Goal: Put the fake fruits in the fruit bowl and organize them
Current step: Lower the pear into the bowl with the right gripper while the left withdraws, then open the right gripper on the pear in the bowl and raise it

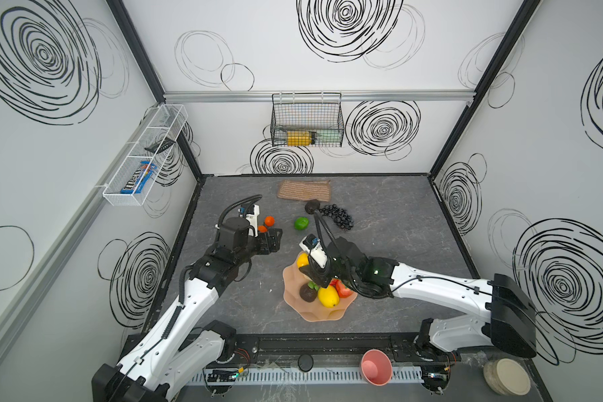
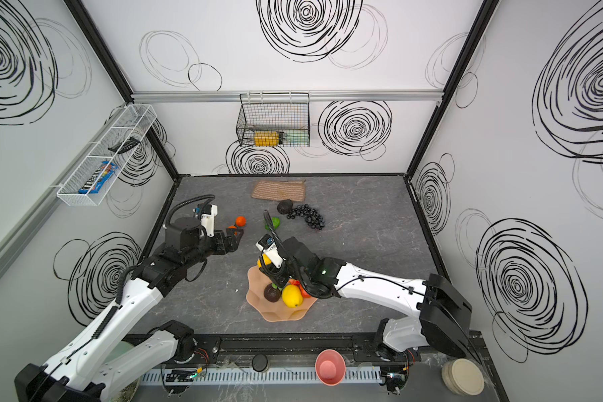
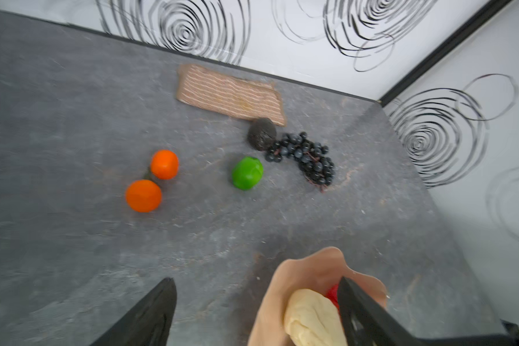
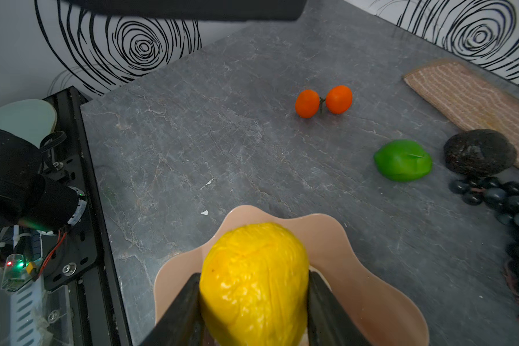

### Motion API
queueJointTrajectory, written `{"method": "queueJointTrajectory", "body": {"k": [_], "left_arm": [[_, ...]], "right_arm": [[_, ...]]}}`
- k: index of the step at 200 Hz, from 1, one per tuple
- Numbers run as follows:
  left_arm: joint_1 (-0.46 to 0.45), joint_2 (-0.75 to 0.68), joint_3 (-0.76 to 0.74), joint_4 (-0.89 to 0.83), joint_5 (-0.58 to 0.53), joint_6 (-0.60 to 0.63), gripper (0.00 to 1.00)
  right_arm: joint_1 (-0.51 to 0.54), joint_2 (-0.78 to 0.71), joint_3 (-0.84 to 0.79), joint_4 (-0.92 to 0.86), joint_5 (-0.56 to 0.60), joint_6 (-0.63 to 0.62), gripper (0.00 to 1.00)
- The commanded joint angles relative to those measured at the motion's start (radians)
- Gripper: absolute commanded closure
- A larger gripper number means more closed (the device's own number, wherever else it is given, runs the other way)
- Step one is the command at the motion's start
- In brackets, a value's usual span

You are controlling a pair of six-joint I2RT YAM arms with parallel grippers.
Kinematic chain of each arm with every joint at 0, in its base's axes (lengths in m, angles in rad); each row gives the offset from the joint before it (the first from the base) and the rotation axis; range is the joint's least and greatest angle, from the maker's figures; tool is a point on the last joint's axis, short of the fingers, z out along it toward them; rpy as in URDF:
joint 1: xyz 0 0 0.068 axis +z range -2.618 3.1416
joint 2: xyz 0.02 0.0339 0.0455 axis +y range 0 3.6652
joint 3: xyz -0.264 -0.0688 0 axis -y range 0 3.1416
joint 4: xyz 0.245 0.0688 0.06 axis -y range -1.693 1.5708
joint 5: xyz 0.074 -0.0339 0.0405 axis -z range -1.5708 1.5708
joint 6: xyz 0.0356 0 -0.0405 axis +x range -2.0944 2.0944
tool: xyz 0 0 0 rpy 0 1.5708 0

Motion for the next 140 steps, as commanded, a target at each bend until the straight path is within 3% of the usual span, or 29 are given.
{"method": "queueJointTrajectory", "body": {"k": [1, 36, 81, 140], "left_arm": [[0.015, -0.016, 0.060, -0.061, -0.222, 0.110, 0.09], [0.032, -0.027, 0.071, -0.084, -0.362, 0.122, 0.05], [0.048, -0.033, 0.041, -0.078, -0.376, 0.104, 0.04], [0.051, -0.031, 0.027, -0.069, -0.365, 0.097, 0.03]], "right_arm": [[0.019, 0.059, 0.080, -0.130, -0.001, 0.008, 0.52], [0.029, 0.167, 0.180, -0.216, -0.004, 0.013, 0.52], [0.035, 0.332, 0.356, -0.406, 0.012, 0.041, 0.52], [0.047, 0.391, 0.387, -0.418, 0.006, 0.047, 0.51]]}}
